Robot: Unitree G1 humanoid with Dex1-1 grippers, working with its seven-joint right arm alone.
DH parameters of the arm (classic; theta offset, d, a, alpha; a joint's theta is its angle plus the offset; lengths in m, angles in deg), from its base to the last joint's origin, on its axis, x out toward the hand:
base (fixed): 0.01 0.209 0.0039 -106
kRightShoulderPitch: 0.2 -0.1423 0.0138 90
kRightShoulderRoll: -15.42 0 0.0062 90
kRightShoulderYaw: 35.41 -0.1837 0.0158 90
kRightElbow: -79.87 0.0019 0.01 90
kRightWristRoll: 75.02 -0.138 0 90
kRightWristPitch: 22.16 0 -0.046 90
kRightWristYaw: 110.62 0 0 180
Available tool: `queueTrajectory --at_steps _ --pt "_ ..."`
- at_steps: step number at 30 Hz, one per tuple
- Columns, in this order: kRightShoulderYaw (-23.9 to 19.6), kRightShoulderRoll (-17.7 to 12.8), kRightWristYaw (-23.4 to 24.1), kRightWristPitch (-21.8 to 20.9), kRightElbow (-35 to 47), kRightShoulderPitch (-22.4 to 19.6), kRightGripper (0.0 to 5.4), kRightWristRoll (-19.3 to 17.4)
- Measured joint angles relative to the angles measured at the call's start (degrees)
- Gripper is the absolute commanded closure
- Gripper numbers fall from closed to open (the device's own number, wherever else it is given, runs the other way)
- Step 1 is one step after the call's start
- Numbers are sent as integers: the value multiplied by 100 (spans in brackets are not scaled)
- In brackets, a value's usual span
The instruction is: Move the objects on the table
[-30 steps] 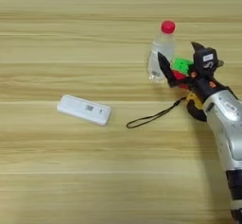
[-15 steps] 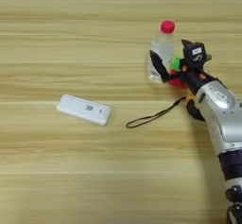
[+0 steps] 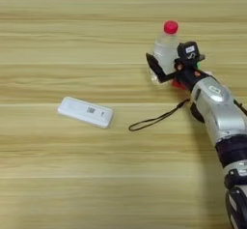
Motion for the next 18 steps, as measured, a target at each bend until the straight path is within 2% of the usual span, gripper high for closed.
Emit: queueTrajectory --at_steps 10,18 --pt "-33 14 -51 -374 -885 -381 3 -2" --pt "-84 18 -57 -537 -1083 -410 90 -6"
